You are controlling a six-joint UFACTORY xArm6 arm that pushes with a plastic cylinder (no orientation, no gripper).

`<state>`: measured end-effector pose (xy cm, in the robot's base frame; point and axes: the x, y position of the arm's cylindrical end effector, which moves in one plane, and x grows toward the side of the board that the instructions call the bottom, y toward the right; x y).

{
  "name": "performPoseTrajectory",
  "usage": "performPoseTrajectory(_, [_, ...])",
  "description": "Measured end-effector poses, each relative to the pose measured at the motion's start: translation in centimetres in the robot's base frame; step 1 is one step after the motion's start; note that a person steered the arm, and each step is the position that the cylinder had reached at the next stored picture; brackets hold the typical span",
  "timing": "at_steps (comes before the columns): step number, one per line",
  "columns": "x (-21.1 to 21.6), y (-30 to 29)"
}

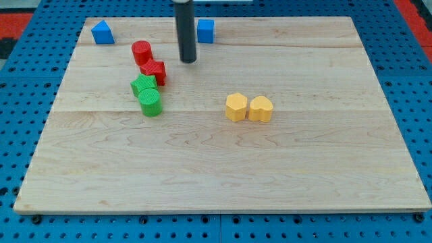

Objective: Push green star towards the top right of the board

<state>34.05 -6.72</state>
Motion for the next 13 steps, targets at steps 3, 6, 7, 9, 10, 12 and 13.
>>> performPoseTrajectory(3, [14.8, -10.9])
performPoseTrajectory(6, [5.6, -2.7])
performPoseTrajectory(7, [5.2, -10.2])
performPoseTrajectory(9, [3.3, 7.9])
performPoseTrajectory(10, [5.0, 1.5])
performPoseTrajectory(12, [0.3, 1.5])
performPoseTrajectory(13, [-5.3, 6.8])
